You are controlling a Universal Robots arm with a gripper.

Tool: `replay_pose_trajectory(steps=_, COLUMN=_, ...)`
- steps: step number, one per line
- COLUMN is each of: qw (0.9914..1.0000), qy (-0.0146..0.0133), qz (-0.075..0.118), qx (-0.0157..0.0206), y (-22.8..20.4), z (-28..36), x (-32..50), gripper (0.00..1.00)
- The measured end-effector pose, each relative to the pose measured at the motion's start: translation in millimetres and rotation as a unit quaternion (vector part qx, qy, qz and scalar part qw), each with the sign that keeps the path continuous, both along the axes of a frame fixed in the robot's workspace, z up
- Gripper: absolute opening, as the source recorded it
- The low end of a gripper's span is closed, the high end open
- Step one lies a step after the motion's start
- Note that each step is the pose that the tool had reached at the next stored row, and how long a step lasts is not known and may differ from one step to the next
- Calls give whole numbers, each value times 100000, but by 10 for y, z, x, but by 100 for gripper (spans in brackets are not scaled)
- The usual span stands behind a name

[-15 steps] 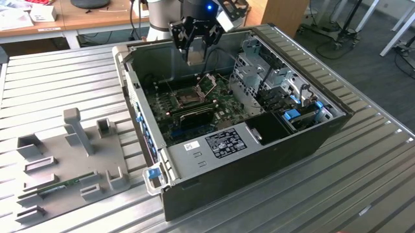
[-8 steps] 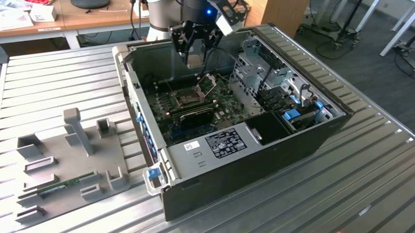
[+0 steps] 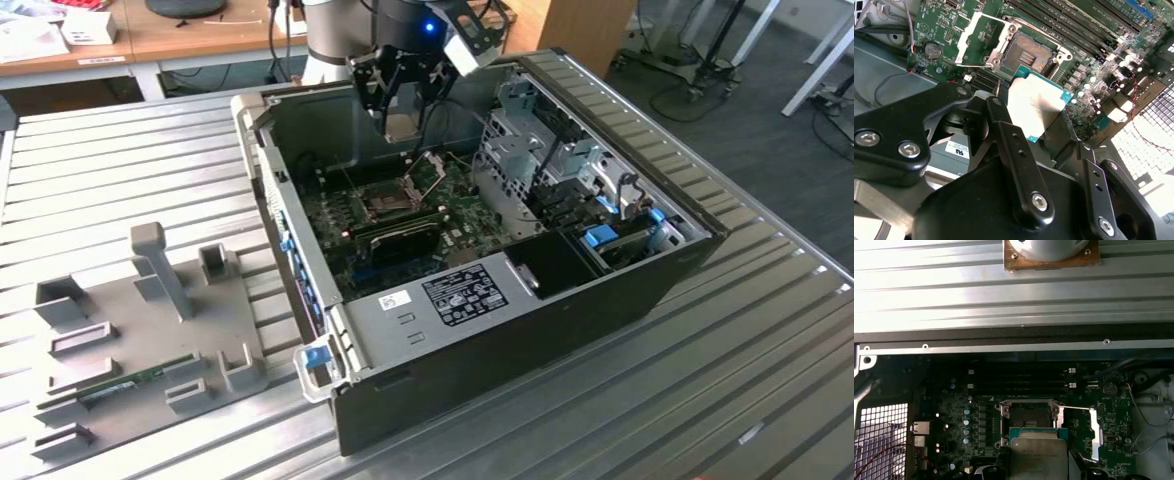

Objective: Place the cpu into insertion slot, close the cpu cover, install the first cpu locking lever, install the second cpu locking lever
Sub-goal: 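Place the cpu into insertion slot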

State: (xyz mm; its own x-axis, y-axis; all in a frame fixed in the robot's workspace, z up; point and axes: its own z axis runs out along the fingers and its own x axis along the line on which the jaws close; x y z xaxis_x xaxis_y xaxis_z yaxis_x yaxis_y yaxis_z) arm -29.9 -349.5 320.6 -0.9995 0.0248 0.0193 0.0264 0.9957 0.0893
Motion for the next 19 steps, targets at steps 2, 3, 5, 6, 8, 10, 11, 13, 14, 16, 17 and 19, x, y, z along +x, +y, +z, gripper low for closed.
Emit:
replay_pose_trajectory(steps=2, qw=100000, qy=-2, qz=2, qx=-2, y=0, z=0, x=0, gripper=54)
replay_pose_trajectory(steps=3, qw=100000, qy=1, qz=0, qx=-3, y=0, z=0, x=0, gripper=54)
replay_pose_trajectory(steps=5, qw=100000, qy=-10, qz=2, qx=21, y=0, z=-9, x=0, gripper=54)
replay_pose_trajectory(steps=6, qw=100000, qy=-6, qz=0, qx=13, y=0, z=-13, x=0, gripper=54)
replay_pose_trajectory(steps=8, qw=100000, qy=-1, qz=2, qx=2, y=0, z=-26, x=0, gripper=54)
replay_pose_trajectory(steps=10, qw=100000, qy=-3, qz=3, qx=4, y=0, z=-45, x=0, gripper=54)
replay_pose_trajectory(steps=11, qw=100000, qy=-1, qz=4, qx=4, y=0, z=-56, x=0, gripper=54)
replay_pose_trajectory(steps=13, qw=100000, qy=-2, qz=3, qx=2, y=0, z=-74, x=0, gripper=54)
replay_pose_trajectory(steps=14, qw=100000, qy=-2, qz=3, qx=1, y=0, z=-81, x=0, gripper=54)
replay_pose_trajectory(steps=16, qw=100000, qy=5, qz=1, qx=-13, y=0, z=-86, x=0, gripper=54)
replay_pose_trajectory(steps=17, qw=100000, qy=6, qz=1, qx=-14, y=0, z=-87, x=0, gripper=54)
replay_pose_trajectory(steps=19, qw=100000, qy=-1, qz=1, qx=-2, y=0, z=-100, x=0, gripper=54)
